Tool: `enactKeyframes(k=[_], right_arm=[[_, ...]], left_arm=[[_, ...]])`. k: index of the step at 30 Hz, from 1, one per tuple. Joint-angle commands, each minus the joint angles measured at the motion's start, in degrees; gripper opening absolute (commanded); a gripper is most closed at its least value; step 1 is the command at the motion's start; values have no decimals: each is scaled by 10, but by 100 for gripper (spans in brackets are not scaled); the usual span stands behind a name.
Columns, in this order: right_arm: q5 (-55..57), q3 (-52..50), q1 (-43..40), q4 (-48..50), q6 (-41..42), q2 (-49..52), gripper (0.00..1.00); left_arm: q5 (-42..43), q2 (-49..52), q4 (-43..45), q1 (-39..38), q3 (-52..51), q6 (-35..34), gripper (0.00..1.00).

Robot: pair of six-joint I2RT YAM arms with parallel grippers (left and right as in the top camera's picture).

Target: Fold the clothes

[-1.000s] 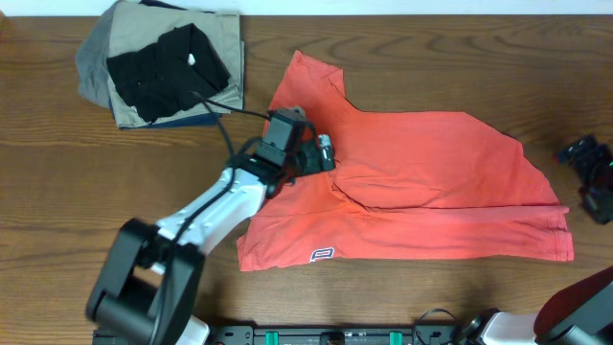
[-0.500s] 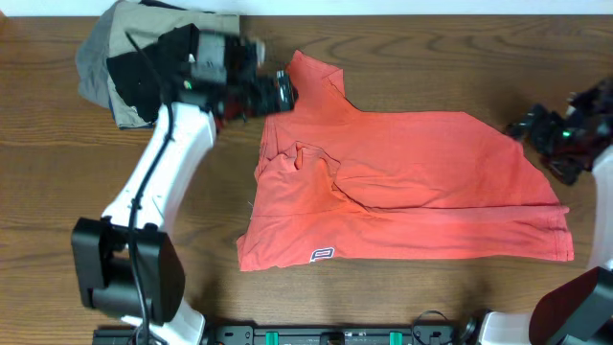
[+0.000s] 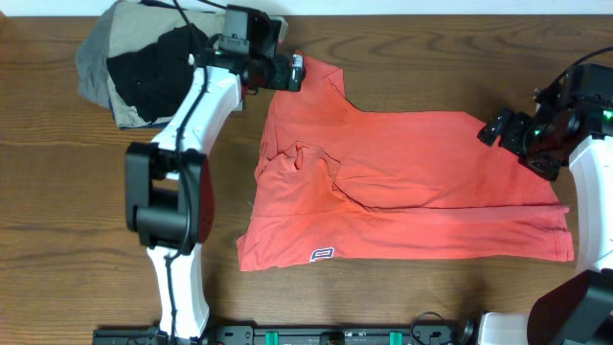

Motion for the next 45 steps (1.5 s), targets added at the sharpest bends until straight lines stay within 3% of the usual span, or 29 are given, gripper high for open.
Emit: enactKeyframes(k=[1,19,25,39,43,45], right_arm=[[13,7,5,-7,-19,-6,99],[13,7,5,-9,-19,-6,99],[13,7,5,-10,-19,-6,99],[17,7,5,-12,-19,-6,99],[17,7,5,-11,-19,-6,99],[17,7,5,-11,-19,-6,99]], left_arm=[[-78,24,23,-4,12,42,98],[-126,95,63,-46,11,77,99],[-174,98,65,-56,10,76,88],[-176,130,61,-49,10,76,89],[-170,130,51,-49,10,67,66],[-169,130,47,-49,9,48,47]])
